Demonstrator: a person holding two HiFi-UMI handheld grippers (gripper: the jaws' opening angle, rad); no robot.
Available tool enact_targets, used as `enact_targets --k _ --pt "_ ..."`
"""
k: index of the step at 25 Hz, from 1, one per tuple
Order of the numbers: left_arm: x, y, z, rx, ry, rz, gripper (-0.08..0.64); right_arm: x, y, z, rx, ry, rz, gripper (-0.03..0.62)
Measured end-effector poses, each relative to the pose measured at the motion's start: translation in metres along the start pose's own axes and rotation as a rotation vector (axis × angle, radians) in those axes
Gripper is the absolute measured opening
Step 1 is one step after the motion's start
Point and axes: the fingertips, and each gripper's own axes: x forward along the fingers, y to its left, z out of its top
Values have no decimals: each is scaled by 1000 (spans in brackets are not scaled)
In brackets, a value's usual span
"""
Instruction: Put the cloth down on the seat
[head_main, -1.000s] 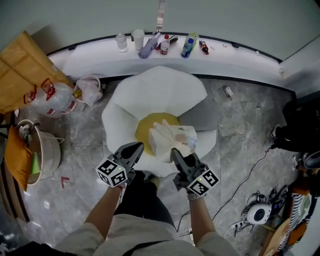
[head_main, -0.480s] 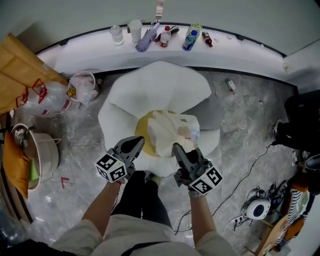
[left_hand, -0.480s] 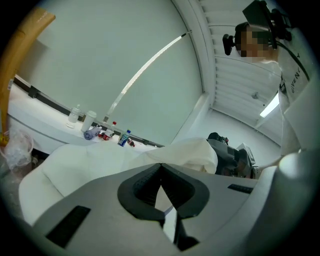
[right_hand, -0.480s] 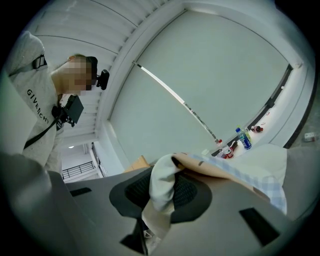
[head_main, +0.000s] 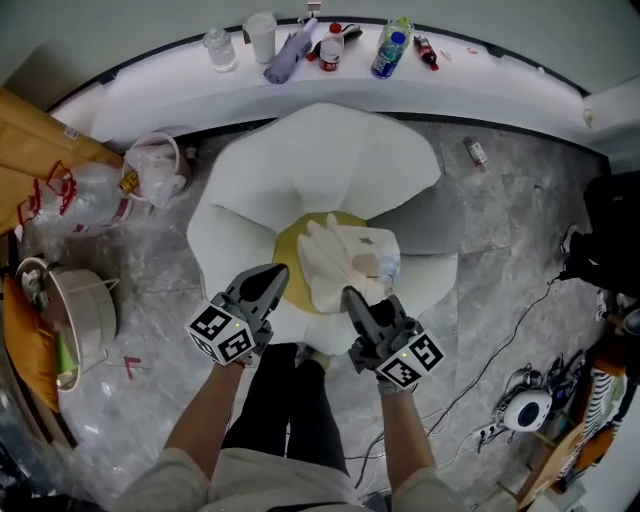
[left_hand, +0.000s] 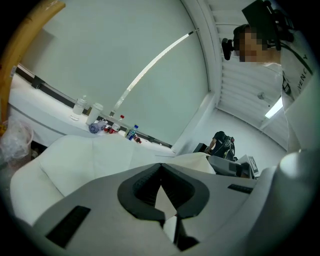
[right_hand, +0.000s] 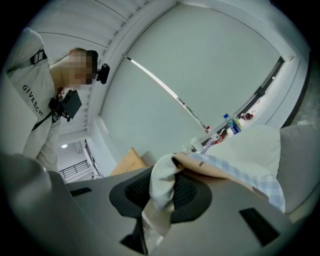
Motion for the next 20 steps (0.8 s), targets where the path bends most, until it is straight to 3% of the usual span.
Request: enact_targets --k 14,20 --pt "23 52 -72 -45 -2 28 14 11 -77 -84 33 26 -18 86" --pt "27 76 -95 -74 -54 29 14 18 -102 -119 29 31 1 86"
